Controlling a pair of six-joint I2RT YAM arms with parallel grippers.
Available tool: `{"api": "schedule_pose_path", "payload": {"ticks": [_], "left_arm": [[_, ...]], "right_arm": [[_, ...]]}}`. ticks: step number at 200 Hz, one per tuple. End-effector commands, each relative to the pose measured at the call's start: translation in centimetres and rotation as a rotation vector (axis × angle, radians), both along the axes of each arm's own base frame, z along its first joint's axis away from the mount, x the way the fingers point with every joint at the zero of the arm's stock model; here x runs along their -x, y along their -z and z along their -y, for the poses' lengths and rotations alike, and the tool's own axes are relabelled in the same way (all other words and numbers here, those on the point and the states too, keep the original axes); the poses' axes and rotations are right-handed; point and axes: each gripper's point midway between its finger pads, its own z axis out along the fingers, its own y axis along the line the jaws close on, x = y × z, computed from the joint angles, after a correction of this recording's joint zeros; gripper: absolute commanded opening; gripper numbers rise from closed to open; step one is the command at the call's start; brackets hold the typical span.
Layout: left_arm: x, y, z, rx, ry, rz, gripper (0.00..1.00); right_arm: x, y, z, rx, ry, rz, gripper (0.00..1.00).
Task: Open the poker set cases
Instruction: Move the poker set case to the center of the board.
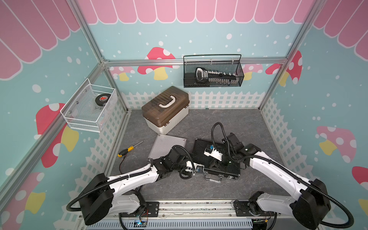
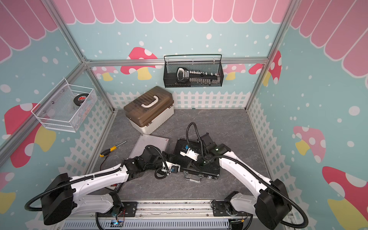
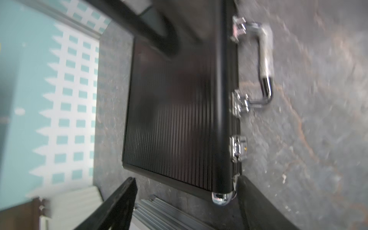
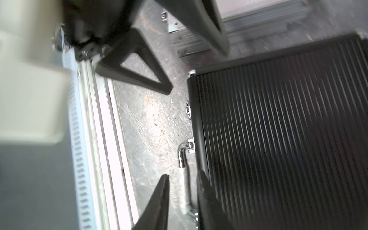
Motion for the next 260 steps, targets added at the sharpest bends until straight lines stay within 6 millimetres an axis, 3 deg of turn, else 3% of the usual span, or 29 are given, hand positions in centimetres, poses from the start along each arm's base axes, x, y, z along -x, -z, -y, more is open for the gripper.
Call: {"api": "schedule_pose_path", "payload": {"ticks": [1,10,29,42,60,96,119,169,231,238,260], "left_arm": [[1.7,-5.6,0.4,0.261,-0.183,-0.324,0.74],[3.0,-5.9,0.1,0.329,-0.22,-0.437,0.72],[4.4,-5.8,-0.2,0.527,-0.325,-0.645,0.71],[4.7,-4.2,-0.5,0.613,-0.41,-0.774,0.7],[4.6,-1.3,-0.9,0.64,-0.541,-0.898,0.67],[3.0,2.0,-2.2,0.567,-0.782,-0.938,0.67],[2.9,3.0,-1.2,0.519,-0.818,-0.999,0.67],[2.9,6.2,1.0,0.429,-0.842,-1.112,0.66],[3.0,8.6,2.7,0.359,-0.846,-1.189,0.65],[3.1,8.7,2.8,0.352,-0.842,-1.194,0.65],[3.3,9.0,3.0,0.356,-0.825,-1.213,0.65]], "right_arm": [[-0.9,-1.3,0.4,-0.115,0.362,-0.127,0.32],[-0.6,-1.9,0.7,-0.219,0.487,-0.153,0.41],[1.0,-0.8,2.6,-0.374,0.681,-0.165,0.6],[2.3,0.8,4.2,-0.361,0.739,-0.136,0.63],[3.0,2.9,5.6,-0.301,0.786,-0.12,0.63],[3.8,6.2,5.5,-0.214,0.799,-0.173,0.58],[3.9,7.2,7.2,-0.118,0.854,-0.133,0.59],[4.6,9.7,8.0,-0.031,0.908,-0.179,0.61],[4.0,11.9,7.1,-0.055,0.924,-0.198,0.62],[4.3,13.1,7.6,-0.035,0.929,-0.196,0.62],[4.0,13.6,7.9,-0.045,0.943,-0.176,0.62]]}}
